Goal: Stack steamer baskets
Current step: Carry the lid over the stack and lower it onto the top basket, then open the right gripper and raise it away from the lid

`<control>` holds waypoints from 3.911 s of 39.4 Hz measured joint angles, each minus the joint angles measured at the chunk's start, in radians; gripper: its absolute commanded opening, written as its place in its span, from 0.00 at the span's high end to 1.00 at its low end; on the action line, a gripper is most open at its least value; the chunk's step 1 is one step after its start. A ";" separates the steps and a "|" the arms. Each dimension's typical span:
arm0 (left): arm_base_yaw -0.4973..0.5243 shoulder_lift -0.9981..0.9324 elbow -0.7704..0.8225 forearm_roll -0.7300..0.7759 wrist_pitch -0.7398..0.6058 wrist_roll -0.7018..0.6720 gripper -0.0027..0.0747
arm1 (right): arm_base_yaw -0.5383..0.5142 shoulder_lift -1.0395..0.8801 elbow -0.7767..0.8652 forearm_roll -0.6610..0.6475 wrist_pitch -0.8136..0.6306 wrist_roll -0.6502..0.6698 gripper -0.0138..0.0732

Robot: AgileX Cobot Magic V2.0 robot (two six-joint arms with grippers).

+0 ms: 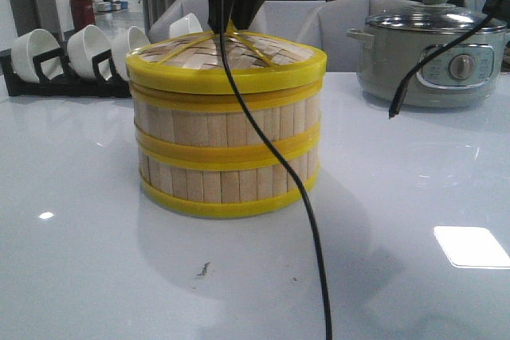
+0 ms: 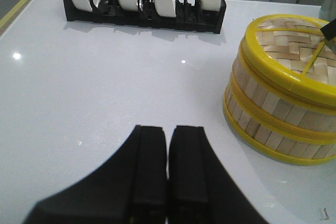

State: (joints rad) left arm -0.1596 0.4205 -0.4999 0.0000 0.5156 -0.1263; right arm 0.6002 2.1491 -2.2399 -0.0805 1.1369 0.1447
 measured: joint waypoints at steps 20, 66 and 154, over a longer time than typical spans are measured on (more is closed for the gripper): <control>0.000 0.000 0.000 0.000 0.000 0.000 0.85 | 0.000 0.022 0.000 -0.002 -0.010 0.000 0.80; 0.000 0.000 0.000 0.000 0.000 0.000 0.85 | -0.050 -0.249 0.142 -0.060 -0.209 0.000 0.35; 0.000 0.000 0.000 0.000 0.000 0.000 0.85 | -0.678 -1.997 2.033 -0.085 -0.909 0.000 0.79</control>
State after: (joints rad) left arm -0.1596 0.4205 -0.4999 0.0000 0.5156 -0.1263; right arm -0.0778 0.1523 -0.2066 -0.1657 0.2283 0.1447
